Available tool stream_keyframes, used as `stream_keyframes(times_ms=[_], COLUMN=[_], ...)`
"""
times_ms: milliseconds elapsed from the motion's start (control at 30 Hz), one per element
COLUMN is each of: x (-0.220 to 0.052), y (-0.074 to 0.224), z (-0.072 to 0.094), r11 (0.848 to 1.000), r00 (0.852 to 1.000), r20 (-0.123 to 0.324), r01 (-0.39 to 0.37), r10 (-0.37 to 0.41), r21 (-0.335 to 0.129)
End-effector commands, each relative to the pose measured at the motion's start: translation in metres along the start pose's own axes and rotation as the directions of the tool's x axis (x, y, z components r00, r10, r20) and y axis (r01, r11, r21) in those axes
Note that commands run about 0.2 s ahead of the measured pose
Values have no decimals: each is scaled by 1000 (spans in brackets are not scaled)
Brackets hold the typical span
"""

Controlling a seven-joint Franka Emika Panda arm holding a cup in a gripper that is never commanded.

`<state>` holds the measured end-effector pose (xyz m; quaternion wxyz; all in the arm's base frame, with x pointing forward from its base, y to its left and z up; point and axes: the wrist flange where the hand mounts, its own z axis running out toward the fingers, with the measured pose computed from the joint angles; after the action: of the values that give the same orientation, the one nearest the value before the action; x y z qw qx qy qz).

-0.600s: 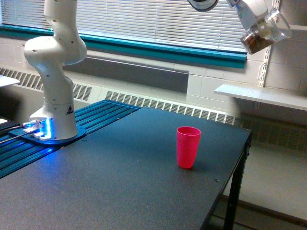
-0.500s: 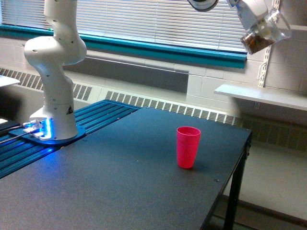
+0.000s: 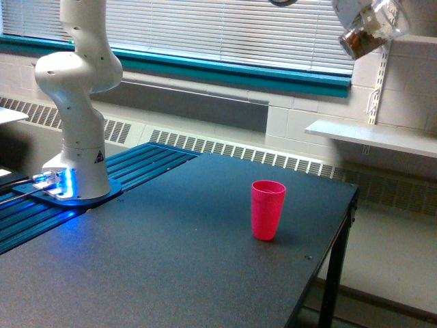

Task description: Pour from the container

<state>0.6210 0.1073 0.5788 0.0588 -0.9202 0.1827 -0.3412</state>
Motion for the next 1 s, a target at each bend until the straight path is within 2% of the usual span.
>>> stream_keyframes(times_ms=[33, 233, 467, 800, 1000], x=[-26, -43, -59, -95, -122], y=[7, 25, 47, 84, 108], z=[13, 16, 14, 14, 17], r11=[998, 994, 992, 988, 982], r00=[998, 997, 998, 997, 993], r20=[45, 61, 63, 82, 112], r01=[35, 50, 31, 6, 0], r10=[-33, -44, -24, 7, 22], r21=[-52, -95, -121, -156, -191])
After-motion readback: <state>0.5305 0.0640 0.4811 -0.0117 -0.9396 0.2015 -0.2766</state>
